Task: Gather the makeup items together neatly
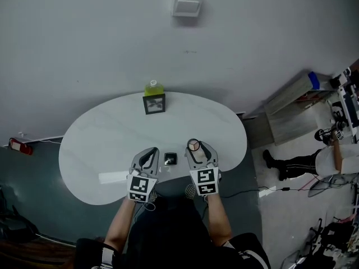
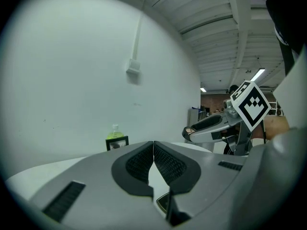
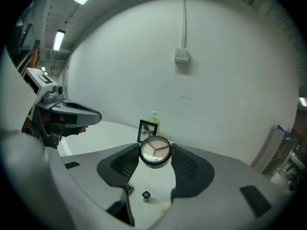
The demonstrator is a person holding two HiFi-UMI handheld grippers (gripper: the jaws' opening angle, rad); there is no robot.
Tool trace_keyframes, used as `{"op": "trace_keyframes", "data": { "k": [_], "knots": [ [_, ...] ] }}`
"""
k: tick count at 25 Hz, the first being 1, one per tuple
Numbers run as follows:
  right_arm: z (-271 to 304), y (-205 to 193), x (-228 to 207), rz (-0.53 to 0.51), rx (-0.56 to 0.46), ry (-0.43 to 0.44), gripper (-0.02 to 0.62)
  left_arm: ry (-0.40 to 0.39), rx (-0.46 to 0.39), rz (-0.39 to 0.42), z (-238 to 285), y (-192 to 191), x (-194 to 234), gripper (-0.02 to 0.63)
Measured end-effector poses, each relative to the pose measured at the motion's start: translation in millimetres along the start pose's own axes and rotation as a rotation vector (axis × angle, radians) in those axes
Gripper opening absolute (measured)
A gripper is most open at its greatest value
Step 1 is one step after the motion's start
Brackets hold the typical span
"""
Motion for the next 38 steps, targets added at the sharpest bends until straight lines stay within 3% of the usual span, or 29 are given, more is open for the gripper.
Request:
{"op": "trace_keyframes", "data": {
  "k": [17, 25, 38],
  "knots": [
    [-45, -104, -113, 0.061, 0.093, -0.033, 0.232, -0.066, 0.067, -0.012, 82, -26, -122, 0.02],
    [-24, -160, -114, 0.078, 0.16, 0.036, 0.232, -0.067, 0.142, -0.043, 108, -65, -143, 0.02],
    [33, -233, -105, 0.078, 0.245, 0.124, 0.232, -0.023, 0.225, -0.075, 131, -122, -139, 0.02]
  ]
}}
Point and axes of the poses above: the fingertips, and each gripper's own axes: z forward along the fingers, x to its left, y out of its top, the point moved 3 cm from there along -z, backward along the fingers, and after that the axes turned 7 degrees about -z, right-handed, at the moved point
